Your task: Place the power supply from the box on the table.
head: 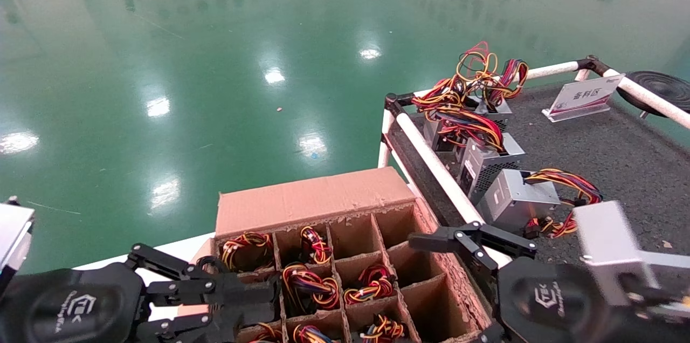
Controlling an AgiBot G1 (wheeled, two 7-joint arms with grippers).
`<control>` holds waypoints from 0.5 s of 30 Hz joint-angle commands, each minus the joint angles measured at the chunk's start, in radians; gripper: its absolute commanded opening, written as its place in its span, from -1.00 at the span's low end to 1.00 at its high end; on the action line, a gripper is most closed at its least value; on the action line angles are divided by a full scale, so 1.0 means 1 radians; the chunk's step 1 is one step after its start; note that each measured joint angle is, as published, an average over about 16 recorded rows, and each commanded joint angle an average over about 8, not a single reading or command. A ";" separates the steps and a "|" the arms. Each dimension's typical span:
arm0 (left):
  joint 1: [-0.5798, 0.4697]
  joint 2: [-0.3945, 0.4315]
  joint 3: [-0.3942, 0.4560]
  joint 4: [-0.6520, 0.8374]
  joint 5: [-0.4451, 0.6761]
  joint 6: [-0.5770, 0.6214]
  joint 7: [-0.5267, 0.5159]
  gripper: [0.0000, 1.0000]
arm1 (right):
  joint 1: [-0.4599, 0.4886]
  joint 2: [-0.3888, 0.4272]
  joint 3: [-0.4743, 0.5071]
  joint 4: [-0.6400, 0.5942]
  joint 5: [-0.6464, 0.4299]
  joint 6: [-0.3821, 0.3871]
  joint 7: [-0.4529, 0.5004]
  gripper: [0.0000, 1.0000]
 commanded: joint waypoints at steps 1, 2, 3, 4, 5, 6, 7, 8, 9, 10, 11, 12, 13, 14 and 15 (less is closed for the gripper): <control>0.000 0.000 0.000 0.000 0.000 0.000 0.000 1.00 | -0.007 0.001 -0.002 -0.009 -0.019 0.026 -0.002 1.00; 0.000 0.000 0.000 0.000 0.000 0.000 0.000 1.00 | -0.011 0.004 -0.004 -0.008 -0.032 0.034 -0.007 1.00; 0.000 0.000 0.000 0.000 0.000 0.000 0.000 1.00 | -0.015 0.006 -0.008 -0.007 -0.048 0.041 -0.014 1.00; 0.000 0.000 0.000 0.000 0.000 0.000 0.000 1.00 | -0.018 0.008 -0.011 -0.006 -0.063 0.046 -0.022 1.00; 0.000 0.000 0.000 0.000 0.000 0.000 0.000 1.00 | -0.020 0.010 -0.017 -0.006 -0.081 0.050 -0.031 1.00; 0.000 0.000 0.000 0.000 0.000 0.000 0.000 1.00 | -0.021 0.010 -0.022 -0.007 -0.100 0.053 -0.041 1.00; 0.000 0.000 0.000 0.000 0.000 0.000 0.000 1.00 | -0.021 0.009 -0.029 -0.008 -0.120 0.055 -0.053 1.00; 0.000 0.000 0.000 0.000 0.000 0.000 0.000 1.00 | -0.020 0.007 -0.036 -0.012 -0.140 0.057 -0.065 1.00; 0.000 0.000 0.000 0.000 0.000 0.000 0.000 1.00 | -0.019 0.003 -0.043 -0.018 -0.161 0.060 -0.078 1.00; 0.000 0.000 0.000 0.000 0.000 0.000 0.000 1.00 | -0.016 -0.002 -0.050 -0.025 -0.178 0.062 -0.088 1.00; 0.000 0.000 0.000 0.000 0.000 0.000 0.000 1.00 | -0.012 -0.009 -0.057 -0.034 -0.196 0.065 -0.097 1.00; 0.000 0.000 0.000 0.000 0.000 0.000 0.000 1.00 | -0.008 -0.016 -0.064 -0.045 -0.213 0.068 -0.106 1.00; 0.000 0.000 0.000 0.000 0.000 0.000 0.000 1.00 | -0.002 -0.025 -0.071 -0.054 -0.228 0.070 -0.115 1.00; 0.000 0.000 0.000 0.000 0.000 0.000 0.000 1.00 | 0.005 -0.034 -0.077 -0.065 -0.243 0.073 -0.125 1.00; 0.000 0.000 0.000 0.000 0.000 0.000 0.000 1.00 | 0.013 -0.044 -0.084 -0.077 -0.259 0.075 -0.136 1.00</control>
